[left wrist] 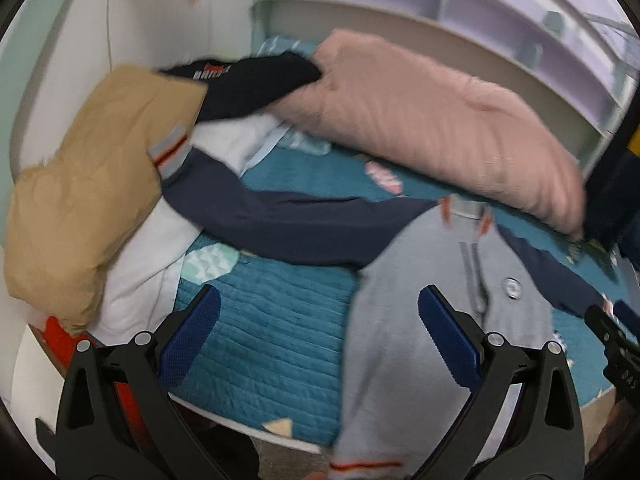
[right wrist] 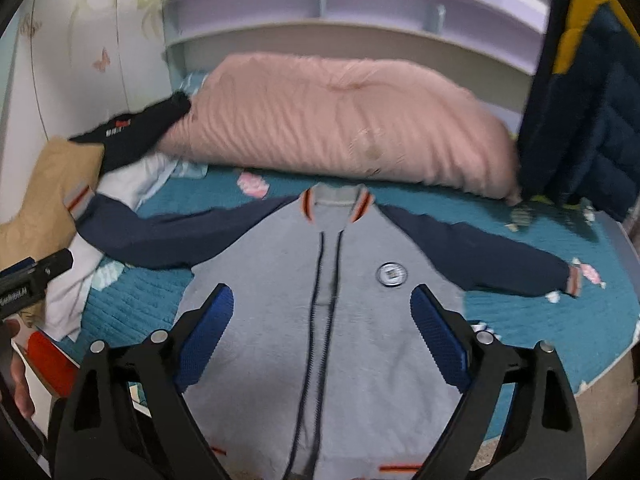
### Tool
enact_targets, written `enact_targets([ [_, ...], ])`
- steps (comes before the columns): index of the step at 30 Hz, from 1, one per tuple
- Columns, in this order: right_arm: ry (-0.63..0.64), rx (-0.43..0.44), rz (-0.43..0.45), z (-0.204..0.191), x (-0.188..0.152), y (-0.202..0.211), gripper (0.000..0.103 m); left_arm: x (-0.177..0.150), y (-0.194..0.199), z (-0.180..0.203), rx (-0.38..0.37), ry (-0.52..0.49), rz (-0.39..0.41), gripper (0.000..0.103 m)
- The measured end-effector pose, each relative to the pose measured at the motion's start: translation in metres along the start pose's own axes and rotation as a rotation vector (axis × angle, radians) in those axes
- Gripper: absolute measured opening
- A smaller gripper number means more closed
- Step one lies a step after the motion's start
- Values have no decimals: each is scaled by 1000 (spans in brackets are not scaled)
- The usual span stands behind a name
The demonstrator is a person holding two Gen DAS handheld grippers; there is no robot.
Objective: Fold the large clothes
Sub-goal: 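Move the left tool to the navy sleeve cuff and grasp it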
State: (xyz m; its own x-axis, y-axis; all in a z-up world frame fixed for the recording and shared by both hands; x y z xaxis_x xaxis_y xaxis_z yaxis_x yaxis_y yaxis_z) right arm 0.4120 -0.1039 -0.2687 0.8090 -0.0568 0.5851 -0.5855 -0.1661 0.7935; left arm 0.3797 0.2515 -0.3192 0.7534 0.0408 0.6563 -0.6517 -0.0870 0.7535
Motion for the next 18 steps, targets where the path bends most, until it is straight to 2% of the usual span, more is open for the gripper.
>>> enact_targets([
  [1, 6, 1, -21, -4, -2, -12, 71, -3, -11, -9, 10, 14, -24, 99],
  [2, 7, 10, -40, -8, -5, -25, 55, -5, -27, -23, 16, 32, -48, 99],
  [4, 13, 6, -75, -17, -8, -52, 43, -10, -51, -51, 55, 65, -85, 99],
  [8, 15, 49, -151, -40, -14, -97, 44, -17, -95, -105, 101, 125, -158, 99],
  [9, 21, 44, -156, -45, -14, -106, 44, -17, -106, -119, 92, 156, -165, 99],
  [15, 69, 93, -153, -79, -8, -142, 44, 3, -144, -178, 113, 288, -127, 99],
  [18, 77, 91, -148, -89, -3, -162, 44, 15, -157, -190, 142, 272, -134, 99],
])
Point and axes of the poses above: each gripper's, at about its wrist camera, not at the fingertips, and y roughly against the way its jaws point, z to its right, x to its top, the point moved 10 cm from there along -y, roughly the way its jaws point, and after that the axes turned 14 degrees about -y, right-handed, at the moved point
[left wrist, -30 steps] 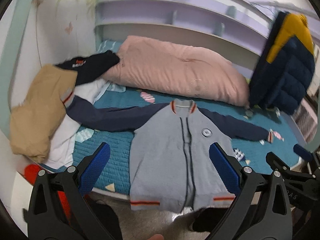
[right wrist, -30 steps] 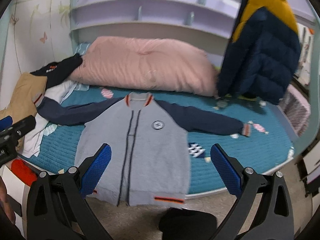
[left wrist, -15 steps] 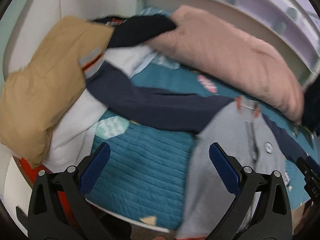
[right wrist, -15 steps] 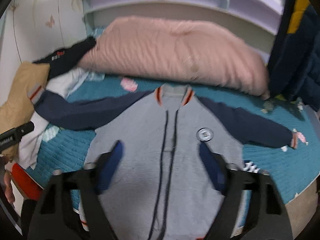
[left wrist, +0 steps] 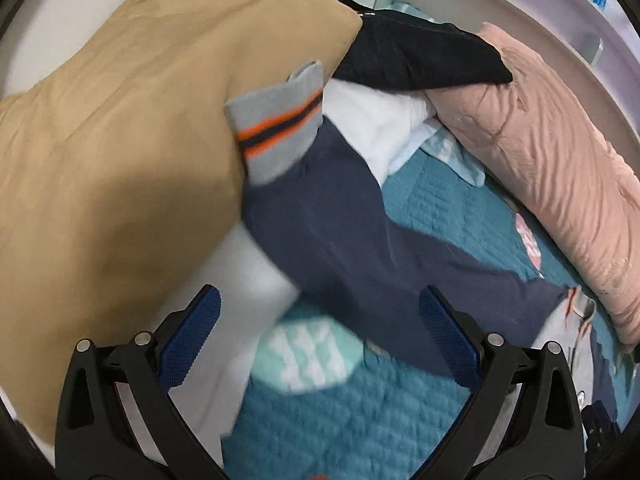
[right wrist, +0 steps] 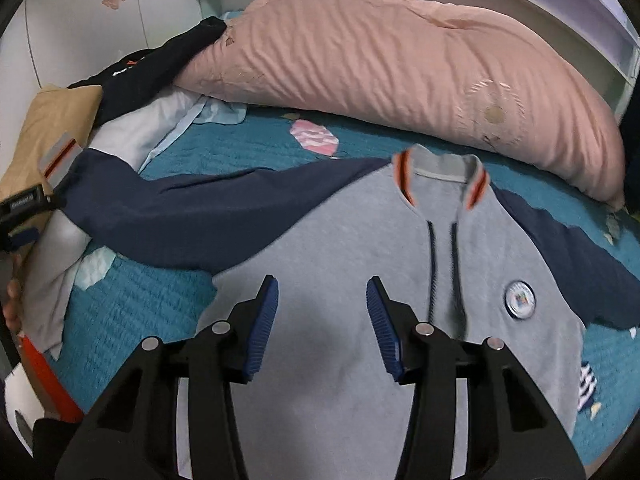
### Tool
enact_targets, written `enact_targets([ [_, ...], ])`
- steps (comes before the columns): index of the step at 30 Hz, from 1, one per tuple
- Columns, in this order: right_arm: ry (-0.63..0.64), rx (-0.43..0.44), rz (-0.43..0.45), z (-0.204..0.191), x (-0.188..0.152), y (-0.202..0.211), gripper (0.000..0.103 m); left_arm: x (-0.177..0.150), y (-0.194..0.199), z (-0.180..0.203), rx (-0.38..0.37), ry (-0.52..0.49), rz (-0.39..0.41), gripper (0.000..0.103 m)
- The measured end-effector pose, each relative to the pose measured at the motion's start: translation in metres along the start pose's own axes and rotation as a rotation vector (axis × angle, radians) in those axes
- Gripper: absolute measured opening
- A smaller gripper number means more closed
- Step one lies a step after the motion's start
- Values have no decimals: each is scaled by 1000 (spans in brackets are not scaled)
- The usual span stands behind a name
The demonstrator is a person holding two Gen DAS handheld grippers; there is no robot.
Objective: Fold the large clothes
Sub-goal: 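Move the left tool to the navy sleeve cuff and grasp it, then lift the navy sleeve with the left tool and fold it across the jacket body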
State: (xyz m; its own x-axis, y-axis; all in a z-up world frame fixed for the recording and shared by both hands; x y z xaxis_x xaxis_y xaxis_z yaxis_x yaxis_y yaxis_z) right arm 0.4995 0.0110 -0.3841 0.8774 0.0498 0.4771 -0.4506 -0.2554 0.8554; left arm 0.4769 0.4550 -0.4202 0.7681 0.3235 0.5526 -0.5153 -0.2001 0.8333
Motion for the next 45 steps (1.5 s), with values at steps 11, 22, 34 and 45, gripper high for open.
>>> enact_targets([
  [11, -4, 11, -44, -8, 1, -39, 44, 30, -27, -17, 0, 53, 38, 71],
  [22, -12, -3, -42, -5, 5, -72, 44, 26, -65, -16, -16, 8, -49, 14],
  [34, 13, 95, -107, -31, -2, -109, 0, 44, -14, -9, -126, 4, 95, 4],
  [45, -33, 200, -160, -47, -20, -132, 0, 77, 101, 101, -306, -218, 266, 2],
])
Point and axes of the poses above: each gripper's, at about its wrist camera, not at the fingertips, and y roughly against the way its jaws point, z to its right, x to its top, the point moved 10 cm from there along -y, roughly the way its jaws point, and after that the axes turned 14 degrees about -y, right-handed, at the moved point
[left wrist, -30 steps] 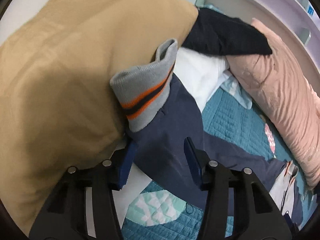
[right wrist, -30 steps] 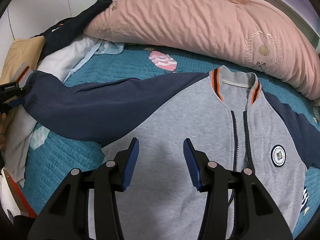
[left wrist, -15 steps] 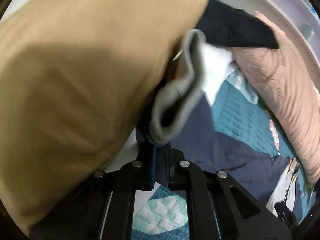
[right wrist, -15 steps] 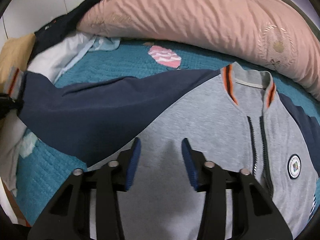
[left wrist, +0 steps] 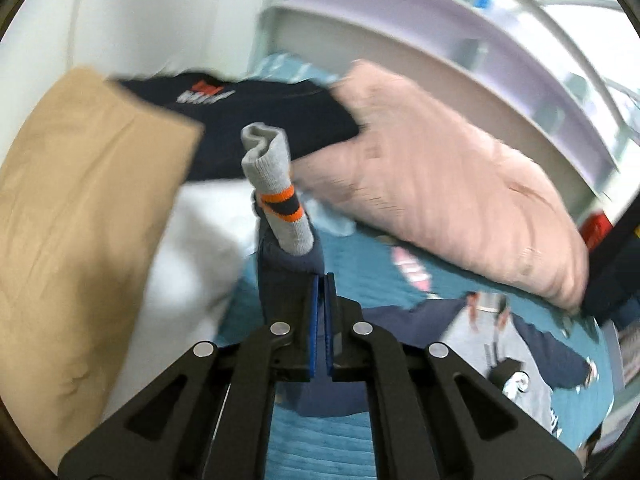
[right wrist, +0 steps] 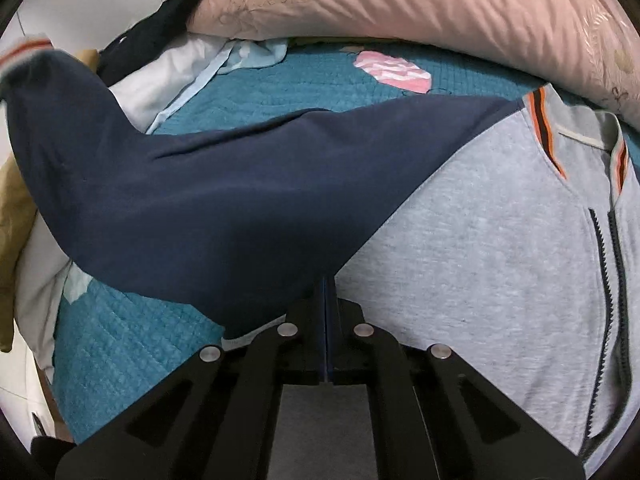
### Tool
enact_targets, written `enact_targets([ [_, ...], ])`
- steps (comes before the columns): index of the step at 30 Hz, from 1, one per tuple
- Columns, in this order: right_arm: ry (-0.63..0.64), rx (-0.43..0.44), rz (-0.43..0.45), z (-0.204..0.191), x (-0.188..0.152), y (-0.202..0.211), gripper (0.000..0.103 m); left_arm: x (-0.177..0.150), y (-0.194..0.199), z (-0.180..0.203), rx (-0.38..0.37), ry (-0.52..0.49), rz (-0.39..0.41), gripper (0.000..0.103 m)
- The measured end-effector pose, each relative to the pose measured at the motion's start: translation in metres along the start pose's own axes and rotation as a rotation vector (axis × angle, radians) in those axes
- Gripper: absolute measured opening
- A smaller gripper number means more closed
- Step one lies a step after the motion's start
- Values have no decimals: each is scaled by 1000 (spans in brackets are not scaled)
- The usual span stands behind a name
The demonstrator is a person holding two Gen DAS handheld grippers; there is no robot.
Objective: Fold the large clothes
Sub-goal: 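Lift the navy sleeve with the left tool and fold it across the jacket body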
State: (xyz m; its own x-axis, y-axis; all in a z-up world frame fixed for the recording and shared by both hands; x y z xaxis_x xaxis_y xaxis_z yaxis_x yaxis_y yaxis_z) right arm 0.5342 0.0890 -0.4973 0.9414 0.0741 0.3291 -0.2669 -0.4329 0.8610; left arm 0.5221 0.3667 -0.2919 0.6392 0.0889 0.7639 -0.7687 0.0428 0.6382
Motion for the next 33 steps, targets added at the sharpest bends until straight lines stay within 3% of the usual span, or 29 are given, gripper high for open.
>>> enact_targets([
  [7, -44, 3, 22, 1, -2, 3, 1, 38, 24, 96, -132, -99, 80, 2],
  [9, -108, 61, 22, 1, 7, 14, 0, 47, 24, 117, -130, -111, 99, 2],
  [12, -173, 119, 99, 6, 35, 33, 0, 56, 30, 141, -162, -115, 115, 2],
  [16, -253, 174, 28, 15, 46, 23, 0, 62, 20, 176, -209, -129, 93, 3],
  [22, -334, 168, -9, 39, 45, 24, 0, 64, -3, 205, -255, -105, 61, 3],
  [27, -434, 239, 75, 81, 49, 73, 0, 68, -26, 257, -306, -97, 54, 2],
  [31, -507, 354, 132, 115, 73, 135, 1, 60, -47, 311, -351, -126, 36, 1],
  [33, -508, 361, 162, 132, 87, 154, 1, 50, -57, 345, -389, -153, 16, 0],
])
Point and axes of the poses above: each gripper's, at about its wrist camera, not at the fingertips, and y roughly against the way its jaws point, z to its right, x to its top, the point moved 10 cm from there along -y, roughly the way its jaws point, and after that the axes turned 14 degrees about -y, right-handed, at the moved point
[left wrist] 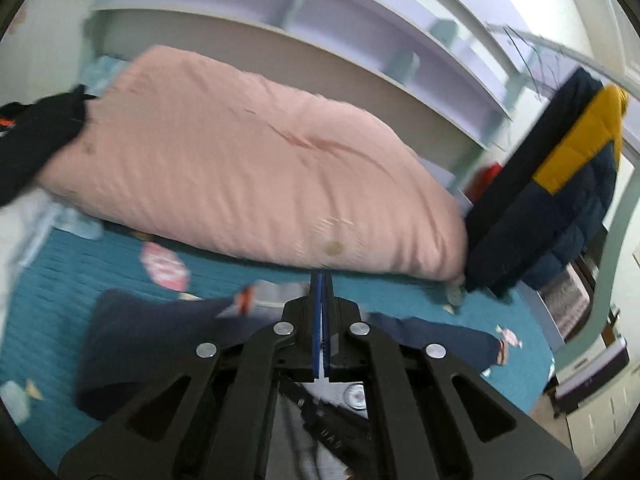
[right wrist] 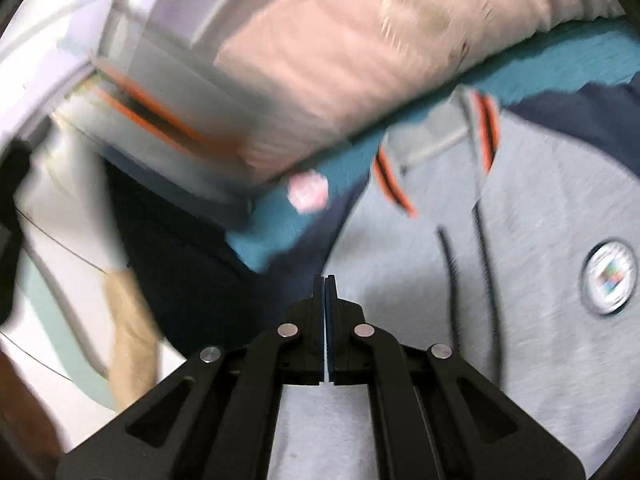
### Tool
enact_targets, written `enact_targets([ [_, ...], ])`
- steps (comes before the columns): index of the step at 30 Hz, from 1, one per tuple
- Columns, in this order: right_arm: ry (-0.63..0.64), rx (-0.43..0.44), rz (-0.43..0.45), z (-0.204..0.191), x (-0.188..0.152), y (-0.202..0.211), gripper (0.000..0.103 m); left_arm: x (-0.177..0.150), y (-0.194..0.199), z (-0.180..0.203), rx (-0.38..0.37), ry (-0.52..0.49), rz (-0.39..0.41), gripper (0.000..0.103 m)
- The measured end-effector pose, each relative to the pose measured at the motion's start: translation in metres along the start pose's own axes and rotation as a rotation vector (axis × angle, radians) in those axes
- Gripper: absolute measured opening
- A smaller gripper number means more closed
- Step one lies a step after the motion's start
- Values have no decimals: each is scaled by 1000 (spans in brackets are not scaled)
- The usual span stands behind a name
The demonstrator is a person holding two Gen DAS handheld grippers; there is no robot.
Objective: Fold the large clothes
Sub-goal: 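Lift the navy sleeve with the left tool and fold it across the jacket body, then grasp the other navy sleeve cuff with the right tool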
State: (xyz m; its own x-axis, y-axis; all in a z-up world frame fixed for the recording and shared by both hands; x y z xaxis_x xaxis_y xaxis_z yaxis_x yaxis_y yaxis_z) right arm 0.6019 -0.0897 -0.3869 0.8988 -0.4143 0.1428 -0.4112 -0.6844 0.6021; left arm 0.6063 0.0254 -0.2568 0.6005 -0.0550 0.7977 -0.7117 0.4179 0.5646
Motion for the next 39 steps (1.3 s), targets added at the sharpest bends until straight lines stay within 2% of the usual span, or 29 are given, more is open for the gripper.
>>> enact_targets([
  [3, 40, -61, 46, 14, 32, 13, 1, -19, -30, 35, -45, -40, -64, 1],
  [5, 55, -149, 49, 38, 45, 14, 1, -36, -38, 38, -39, -35, -100, 1],
  [7, 40, -166, 29, 56, 42, 18, 1, -54, -42, 30, -35, -26, -141, 1],
  [8, 30, -188, 8, 66, 37, 19, 5, -61, -43, 23, -3, -36, -156, 1],
  [12, -37, -176, -67, 97, 5, 16, 4, -101, -48, -25, 110, 0, -253, 1],
  [14, -134, -140, -109, 107, -11, 8, 6, -124, -45, -52, 181, 3, -305, 6],
  [15, -166, -136, -117, 110, -17, 3, 9, -135, -42, -63, 212, 6, -323, 10],
  [16, -181, -147, -112, 116, -21, 0, 20, -142, -39, -71, 225, 15, -333, 19],
  [18, -204, -125, -96, 113, -24, -3, 27, -159, -31, -84, 232, 48, -351, 22],
  [20, -219, -85, -85, 105, -23, -3, 40, -171, -27, -90, 244, 50, -364, 29],
  [21, -217, -85, -86, 102, -22, -7, 41, -177, -26, -92, 246, 54, -369, 29],
  [24, -197, -119, -73, 100, -19, -19, 38, -190, -27, -93, 248, 71, -380, 32],
  [25, -201, -139, -66, 102, -17, -22, 27, -195, -30, -92, 236, 73, -384, 32],
  [26, -205, -147, -52, 104, -14, -23, 10, -198, -32, -91, 236, 70, -389, 32],
  [27, -210, -143, -40, 103, -10, -22, 8, -202, -33, -91, 243, 68, -393, 33],
  [28, -194, -134, -15, 100, -6, -20, 6, -205, -35, -91, 249, 60, -397, 38],
  [32, -17, -121, 112, 59, 18, 17, 5, -203, -31, -96, 297, 62, -364, 58],
  [34, 45, -132, 161, 48, 34, 39, 5, -197, -33, -101, 296, 95, -340, 63],
  [36, 103, -135, 221, 44, 54, 68, 5, -194, -42, -104, 280, 125, -347, 63],
  [39, 148, -196, 302, 63, 83, 104, 5, -190, -67, -98, 272, 101, -359, 63],
])
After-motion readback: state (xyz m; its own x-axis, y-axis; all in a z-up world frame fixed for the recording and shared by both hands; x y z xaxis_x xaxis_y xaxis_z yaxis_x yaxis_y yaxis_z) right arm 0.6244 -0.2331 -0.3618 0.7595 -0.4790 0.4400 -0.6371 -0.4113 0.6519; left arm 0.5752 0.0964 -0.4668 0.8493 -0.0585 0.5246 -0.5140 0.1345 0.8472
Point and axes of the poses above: each gripper's, at about its wrist camera, not at the fingertips, and y roughly against the way its jaws point, z to its right, x to its top, the point moved 10 cm from there along -y, roughly the way its jaws point, and after that the axes turned 14 degrees about -y, right-handed, at the moved point
